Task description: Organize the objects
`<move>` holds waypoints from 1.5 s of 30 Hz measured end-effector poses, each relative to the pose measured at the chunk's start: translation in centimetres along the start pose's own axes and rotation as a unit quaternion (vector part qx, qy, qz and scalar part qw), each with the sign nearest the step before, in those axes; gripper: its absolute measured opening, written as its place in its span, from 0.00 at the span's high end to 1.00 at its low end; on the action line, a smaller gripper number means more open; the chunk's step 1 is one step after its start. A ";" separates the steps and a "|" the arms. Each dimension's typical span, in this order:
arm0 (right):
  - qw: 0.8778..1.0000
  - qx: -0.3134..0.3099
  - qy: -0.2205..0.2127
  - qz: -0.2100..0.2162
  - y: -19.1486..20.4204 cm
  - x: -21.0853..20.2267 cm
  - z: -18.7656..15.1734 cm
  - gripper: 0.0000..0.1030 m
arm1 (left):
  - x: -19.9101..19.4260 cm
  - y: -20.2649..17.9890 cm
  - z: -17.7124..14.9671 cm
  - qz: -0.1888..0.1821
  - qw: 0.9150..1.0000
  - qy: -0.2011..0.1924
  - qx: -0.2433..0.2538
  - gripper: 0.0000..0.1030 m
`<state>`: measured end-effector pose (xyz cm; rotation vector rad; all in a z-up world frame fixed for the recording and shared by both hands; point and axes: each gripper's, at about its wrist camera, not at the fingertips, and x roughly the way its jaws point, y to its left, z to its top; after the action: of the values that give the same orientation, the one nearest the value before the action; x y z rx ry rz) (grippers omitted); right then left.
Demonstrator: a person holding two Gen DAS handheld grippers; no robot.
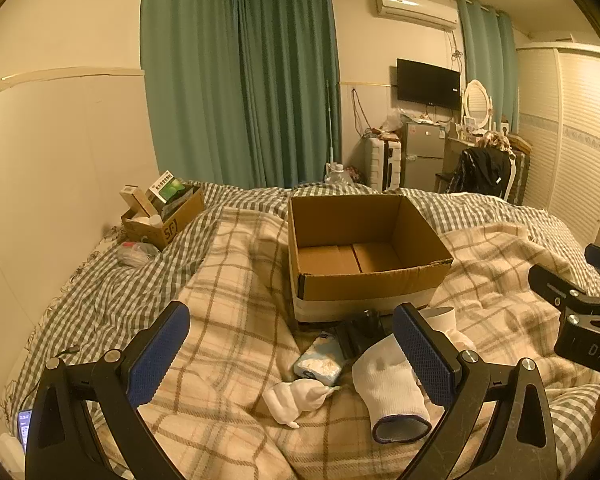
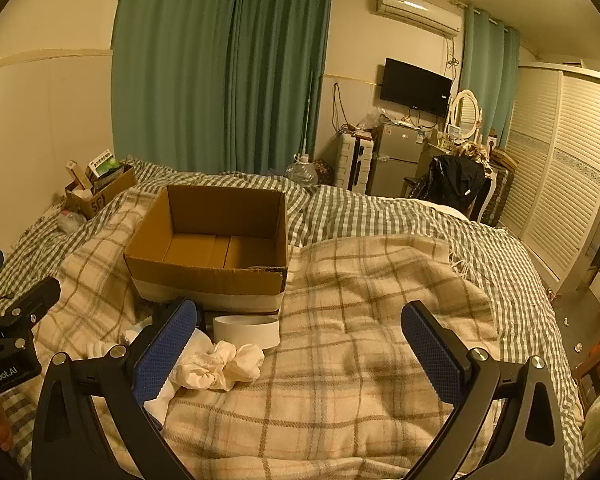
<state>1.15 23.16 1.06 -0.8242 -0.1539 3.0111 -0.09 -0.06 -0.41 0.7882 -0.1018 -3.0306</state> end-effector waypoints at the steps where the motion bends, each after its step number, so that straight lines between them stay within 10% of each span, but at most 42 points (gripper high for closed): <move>1: 1.000 0.000 0.000 0.001 0.0 0.0 0.0 0.00 | 0.0 0.0 0.0 0.000 1.000 0.001 0.000 0.00; 45: 1.000 -0.009 0.028 -0.004 -0.3 0.9 -0.2 0.00 | 1.5 -2.0 -1.1 -0.012 0.999 0.031 0.020 0.00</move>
<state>0.52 23.56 0.49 -0.9068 -0.1824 2.9794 -0.85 1.86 -2.23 0.8930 -0.1554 -3.0318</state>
